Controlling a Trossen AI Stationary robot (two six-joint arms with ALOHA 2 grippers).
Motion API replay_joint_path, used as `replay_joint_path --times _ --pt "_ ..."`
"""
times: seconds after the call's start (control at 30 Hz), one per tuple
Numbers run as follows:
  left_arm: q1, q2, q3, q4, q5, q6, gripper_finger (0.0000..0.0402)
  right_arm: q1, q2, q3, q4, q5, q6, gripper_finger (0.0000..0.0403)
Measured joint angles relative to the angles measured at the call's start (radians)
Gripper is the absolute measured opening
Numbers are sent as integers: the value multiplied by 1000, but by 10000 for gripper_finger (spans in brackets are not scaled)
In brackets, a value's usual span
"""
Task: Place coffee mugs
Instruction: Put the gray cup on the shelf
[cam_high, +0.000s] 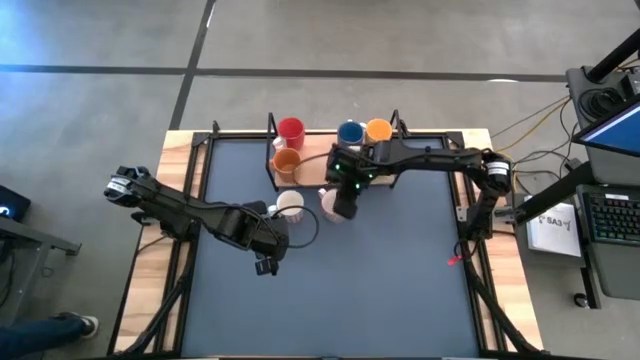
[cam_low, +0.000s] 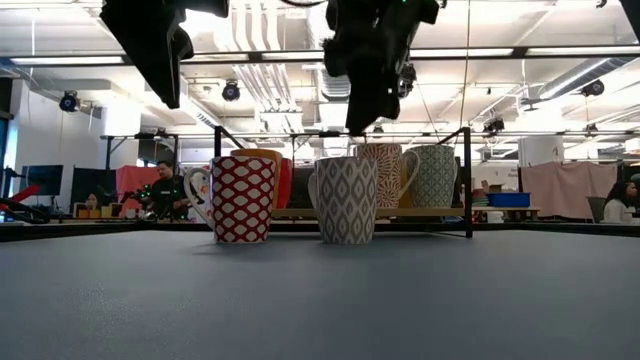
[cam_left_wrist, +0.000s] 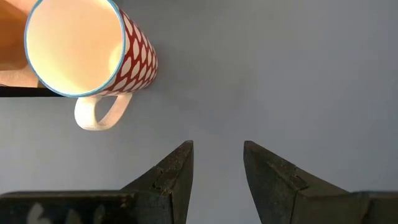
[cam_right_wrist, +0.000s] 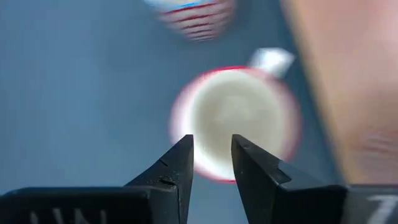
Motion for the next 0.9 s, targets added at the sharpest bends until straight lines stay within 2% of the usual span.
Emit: replay_joint_path --times 0.07,0.27,0.4,0.63,0.9 --pt "0 0 0 0 0 -3 124 30 0 0 0 -38 -20 93" --pt "-6 0 0 0 0 -11 124 116 11 -25 9 -27 -142 103" --pt "-16 0 0 0 0 -12 124 156 11 -34 24 101 -206 128" --pt "-22 0 0 0 0 -20 124 160 11 -66 33 137 -244 160" --pt "-22 0 0 0 0 -20 124 154 11 -132 109 139 -251 151"
